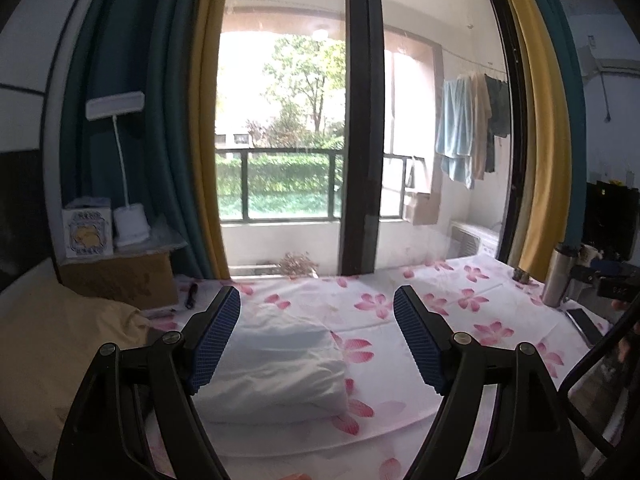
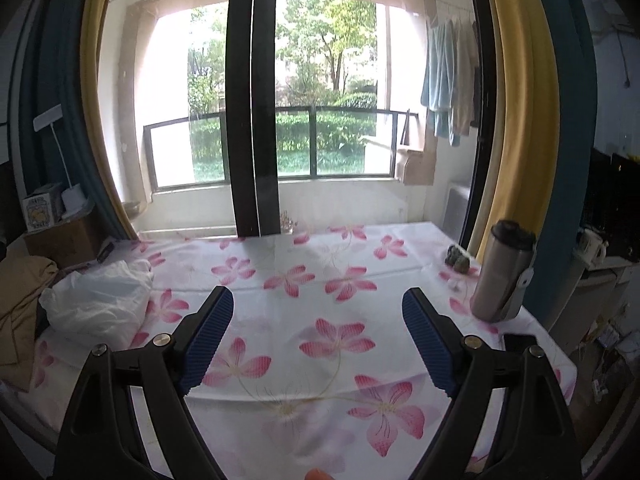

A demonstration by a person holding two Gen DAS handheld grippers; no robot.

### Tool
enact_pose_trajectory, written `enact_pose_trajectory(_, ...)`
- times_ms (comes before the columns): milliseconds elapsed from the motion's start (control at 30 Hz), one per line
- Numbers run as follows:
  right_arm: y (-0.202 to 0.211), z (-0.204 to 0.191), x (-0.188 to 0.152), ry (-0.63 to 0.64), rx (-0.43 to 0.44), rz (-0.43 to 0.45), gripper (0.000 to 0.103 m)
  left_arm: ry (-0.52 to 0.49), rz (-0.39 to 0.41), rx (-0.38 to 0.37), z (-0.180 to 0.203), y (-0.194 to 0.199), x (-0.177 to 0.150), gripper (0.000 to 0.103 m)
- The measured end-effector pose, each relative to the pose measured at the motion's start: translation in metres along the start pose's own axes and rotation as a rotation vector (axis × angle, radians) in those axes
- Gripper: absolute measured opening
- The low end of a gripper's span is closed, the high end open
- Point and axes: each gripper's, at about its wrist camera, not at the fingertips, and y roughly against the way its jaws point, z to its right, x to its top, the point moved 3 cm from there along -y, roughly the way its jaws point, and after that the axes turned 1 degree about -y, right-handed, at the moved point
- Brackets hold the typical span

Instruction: Fold large clothes

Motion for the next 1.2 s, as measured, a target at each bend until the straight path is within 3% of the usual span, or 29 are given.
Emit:
enact_pose_trajectory(233, 0.022, -0.014, 0.019, 0.032, 0.004, 0.087, 0.087, -0.003, 0.049, 0.069, -0.010, 0.012, 0.012, 0.082)
enact_pose_trajectory(533, 0.032, -0.026, 0.037, 0.041, 0.027, 0.159, 0.091, 0.047, 0.102, 0.067, -0.024, 0.021, 0.024, 0.082)
enact_pose_trajectory(833, 0.025, -0.037, 0.044, 0.042, 0.044, 0.172, 0.092, 0.046, 0.092, 0.041, -0.028, 0.014, 0.030, 0.082)
enact_pose_trajectory(1200, 0.006, -0.047, 0.037, 0.051, 0.059, 0.118, 0.093, 0.070, 0.035, 0.014, -0.034, -0.003, 0.019, 0.082)
